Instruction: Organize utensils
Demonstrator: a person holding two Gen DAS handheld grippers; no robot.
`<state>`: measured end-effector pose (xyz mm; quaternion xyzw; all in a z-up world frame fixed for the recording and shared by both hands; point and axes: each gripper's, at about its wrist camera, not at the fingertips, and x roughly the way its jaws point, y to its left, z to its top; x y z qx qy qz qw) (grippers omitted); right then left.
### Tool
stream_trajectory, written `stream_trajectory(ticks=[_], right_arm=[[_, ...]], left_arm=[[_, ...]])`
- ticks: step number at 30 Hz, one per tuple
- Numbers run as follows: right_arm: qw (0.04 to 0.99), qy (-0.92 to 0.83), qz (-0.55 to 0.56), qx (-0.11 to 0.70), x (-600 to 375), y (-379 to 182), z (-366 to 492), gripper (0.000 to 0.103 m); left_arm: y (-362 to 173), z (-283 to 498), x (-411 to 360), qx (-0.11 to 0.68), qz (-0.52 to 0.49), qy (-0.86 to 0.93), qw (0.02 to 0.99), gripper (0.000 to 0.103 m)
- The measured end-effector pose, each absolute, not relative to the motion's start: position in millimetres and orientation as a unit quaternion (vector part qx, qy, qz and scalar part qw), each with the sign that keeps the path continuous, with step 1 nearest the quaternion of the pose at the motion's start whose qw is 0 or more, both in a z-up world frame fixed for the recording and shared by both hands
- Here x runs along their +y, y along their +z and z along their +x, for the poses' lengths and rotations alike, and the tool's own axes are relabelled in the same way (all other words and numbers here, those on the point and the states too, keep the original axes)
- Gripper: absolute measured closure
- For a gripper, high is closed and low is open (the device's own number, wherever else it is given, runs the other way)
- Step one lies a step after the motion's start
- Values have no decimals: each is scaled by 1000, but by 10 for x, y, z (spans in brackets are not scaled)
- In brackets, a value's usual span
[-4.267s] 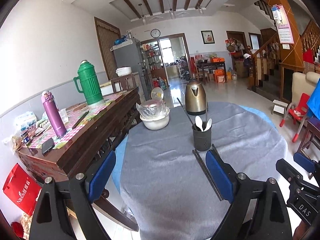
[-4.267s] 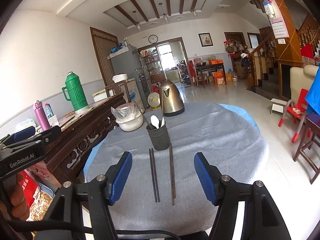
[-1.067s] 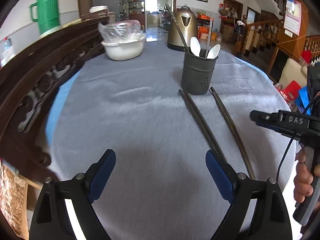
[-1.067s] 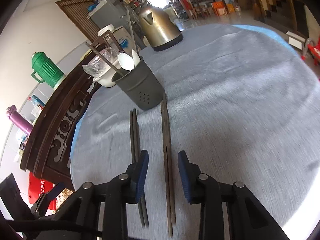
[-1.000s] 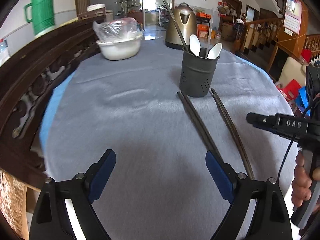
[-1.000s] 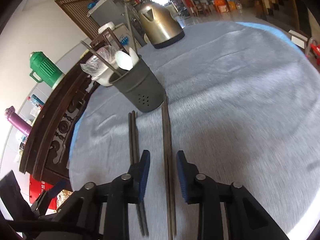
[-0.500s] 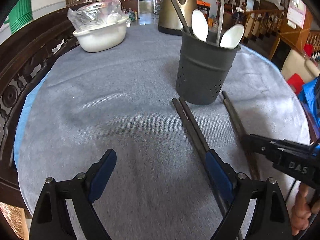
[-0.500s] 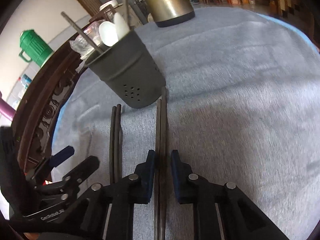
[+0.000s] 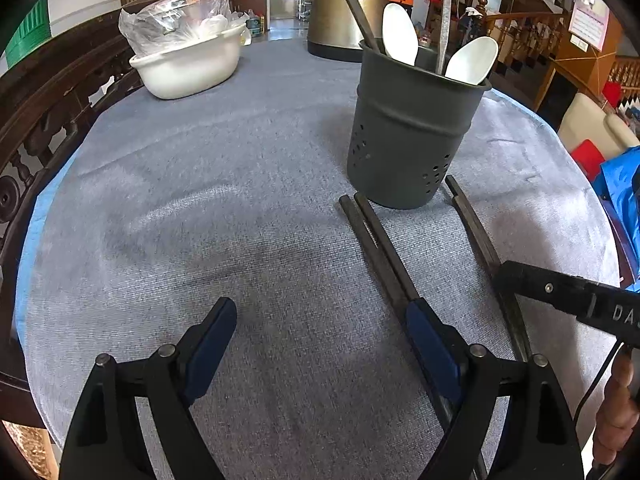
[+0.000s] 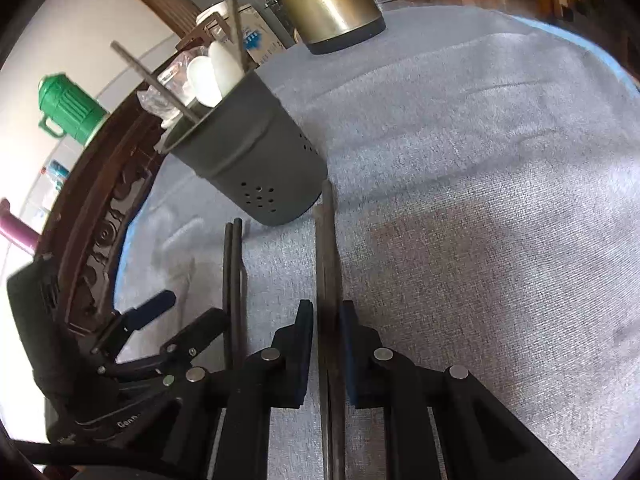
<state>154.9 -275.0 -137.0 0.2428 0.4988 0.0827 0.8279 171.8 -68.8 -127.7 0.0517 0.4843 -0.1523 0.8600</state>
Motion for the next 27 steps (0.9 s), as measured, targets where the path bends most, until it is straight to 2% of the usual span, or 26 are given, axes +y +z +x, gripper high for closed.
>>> stream_trajectory(ticks=[16,19,20,21,24,27], right_arm=[[829,70,225,506,-2785,-1358,1601,88],[831,69,215,508,-2746,-1355,1641,88],[831,67,209,512,-2748,-1358,1653,94],[830,65,204,515,-2756,-1361,1656,96],[828,49,199,521,-2825,-1342,1645,95],[825,40,199,528,-2852,-1332,1648,95]], left_arm=[[-1350,1884,-760,498,70,-142,852,16],[-1336,1884,-763,496,73,-150,852,24],[-1331,1892,-759,496,73,-152,852,27],[-1328,1900,-746,494,74,-154,852,32],[-1327,1926,-743,486,88,-160,855,43],[-1326,1924,-733,482,99,-177,853,44]])
